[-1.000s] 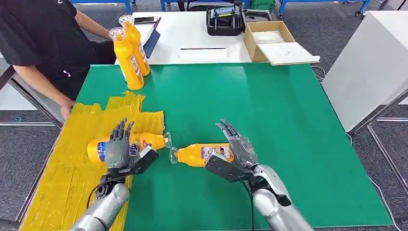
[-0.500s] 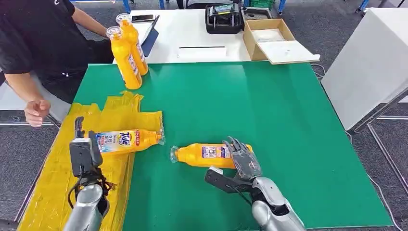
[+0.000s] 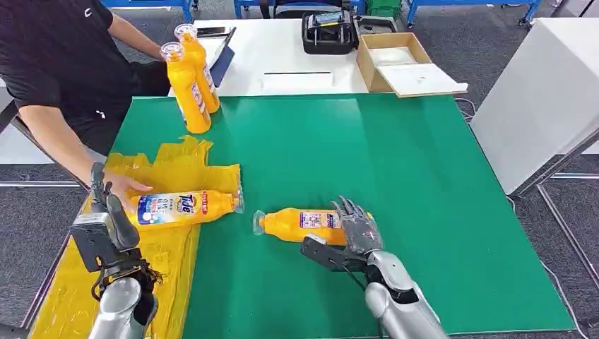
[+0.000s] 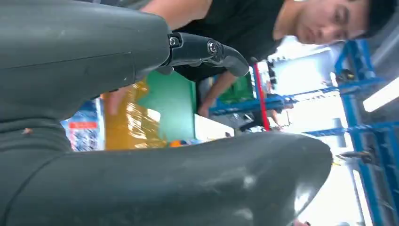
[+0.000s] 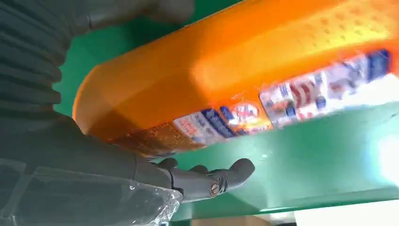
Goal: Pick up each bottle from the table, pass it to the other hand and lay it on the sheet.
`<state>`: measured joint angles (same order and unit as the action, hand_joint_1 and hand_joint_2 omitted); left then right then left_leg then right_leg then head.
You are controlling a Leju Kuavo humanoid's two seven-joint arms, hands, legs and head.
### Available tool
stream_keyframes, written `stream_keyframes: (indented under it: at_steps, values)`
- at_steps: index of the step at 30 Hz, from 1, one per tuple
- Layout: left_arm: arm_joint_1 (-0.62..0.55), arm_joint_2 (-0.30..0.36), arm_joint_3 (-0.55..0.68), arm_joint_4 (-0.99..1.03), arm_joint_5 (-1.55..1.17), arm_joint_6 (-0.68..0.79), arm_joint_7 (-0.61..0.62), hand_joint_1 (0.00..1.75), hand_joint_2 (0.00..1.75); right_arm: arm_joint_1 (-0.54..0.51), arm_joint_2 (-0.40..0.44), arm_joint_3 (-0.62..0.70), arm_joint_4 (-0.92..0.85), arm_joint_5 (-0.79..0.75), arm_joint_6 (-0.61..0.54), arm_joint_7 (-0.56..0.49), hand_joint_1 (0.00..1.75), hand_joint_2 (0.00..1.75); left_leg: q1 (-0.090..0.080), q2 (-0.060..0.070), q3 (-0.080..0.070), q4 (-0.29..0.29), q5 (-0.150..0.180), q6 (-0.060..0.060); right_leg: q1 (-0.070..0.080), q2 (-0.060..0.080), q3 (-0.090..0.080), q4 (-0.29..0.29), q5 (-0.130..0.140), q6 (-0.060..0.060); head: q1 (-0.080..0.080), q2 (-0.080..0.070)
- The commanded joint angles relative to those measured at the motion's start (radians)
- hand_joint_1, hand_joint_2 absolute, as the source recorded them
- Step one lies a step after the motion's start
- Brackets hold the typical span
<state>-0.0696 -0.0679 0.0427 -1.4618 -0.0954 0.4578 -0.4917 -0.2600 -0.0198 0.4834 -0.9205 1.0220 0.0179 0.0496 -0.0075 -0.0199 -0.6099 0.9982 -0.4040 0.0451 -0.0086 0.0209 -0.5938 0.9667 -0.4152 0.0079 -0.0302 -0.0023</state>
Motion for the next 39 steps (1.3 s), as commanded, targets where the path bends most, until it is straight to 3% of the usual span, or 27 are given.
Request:
stream_keyframes:
  at_steps: [1,10,19,22,24,27,28,31,36,39]
  values:
    - [0.025,0.005,-0.054,-0.058,0.042,-0.013,-0.011,0.0,0.0,0.096,-0.008,-0.089,0.152,0.004,0.038,-0.001,1.73,1.75,0.001,-0.004,0.002,-0.002,0.002,-0.003,0.001,-0.007,0.005,-0.003,0.001,0.0,0.0,0.0]
    - [0.06,0.009,-0.058,-0.07,0.059,-0.021,-0.033,0.0,0.0,0.125,-0.015,-0.096,0.131,0.001,0.039,0.003,1.75,1.75,0.0,-0.006,0.018,-0.001,-0.002,0.0,0.001,-0.007,0.021,-0.005,-0.005,0.002,0.0,0.0]
    - [0.047,0.037,-0.088,-0.044,0.11,-0.067,-0.02,0.0,0.0,0.116,-0.031,-0.093,0.124,0.008,0.046,-0.013,1.75,1.75,0.0,-0.007,0.02,-0.001,-0.005,0.0,0.001,-0.009,0.025,-0.007,-0.008,0.003,0.0,0.0]
    - [0.067,0.042,-0.086,-0.041,0.163,-0.149,0.019,0.0,0.0,0.137,-0.065,-0.101,-0.001,-0.073,0.054,-0.08,1.75,1.75,0.0,-0.007,0.017,-0.001,-0.004,-0.001,0.001,-0.01,0.023,-0.009,-0.007,0.004,0.0,0.0]
    - [0.081,0.048,-0.079,-0.034,0.223,-0.239,0.051,0.0,0.0,0.154,-0.096,-0.105,-0.133,-0.147,0.088,-0.108,1.75,1.75,-0.001,-0.004,0.024,0.0,-0.008,0.002,0.0,-0.005,0.029,-0.007,-0.01,0.005,0.0,0.0]
    - [0.105,0.033,-0.059,-0.009,0.278,-0.355,0.069,0.0,0.0,0.13,-0.12,-0.117,-0.303,-0.288,0.13,-0.155,1.75,1.75,-0.002,-0.003,0.018,0.0,-0.006,0.001,-0.001,-0.006,0.023,-0.007,-0.008,0.005,0.0,0.0]
    - [0.107,0.029,-0.064,0.003,0.29,-0.386,0.078,0.0,1.75,0.125,-0.119,-0.121,-0.34,-0.326,0.134,-0.168,1.75,1.75,-0.003,-0.002,0.021,0.0,-0.008,0.003,-0.002,-0.003,0.026,-0.007,-0.008,0.004,0.0,0.0]
    - [0.098,0.007,-0.1,0.045,0.33,-0.491,0.104,0.0,1.75,0.117,-0.098,-0.109,-0.449,-0.406,0.126,-0.206,1.75,1.75,-0.003,0.0,0.018,-0.001,-0.006,0.006,-0.002,-0.001,0.032,-0.007,-0.005,0.006,0.0,0.0]
    - [0.085,-0.002,-0.126,0.046,0.329,-0.507,0.109,0.0,1.75,0.083,-0.08,-0.063,-0.452,-0.429,0.112,-0.202,1.75,1.75,-0.003,0.001,0.003,0.001,-0.004,0.006,-0.003,-0.001,0.019,-0.005,-0.002,0.006,-0.001,0.0]
    - [0.027,-0.008,-0.173,0.078,0.353,-0.546,0.119,0.0,1.75,-0.066,-0.024,0.018,-0.352,-0.461,0.119,-0.193,1.75,1.75,-0.002,0.003,0.001,0.002,-0.003,0.007,-0.002,0.001,0.018,-0.005,-0.002,0.006,0.0,0.0]
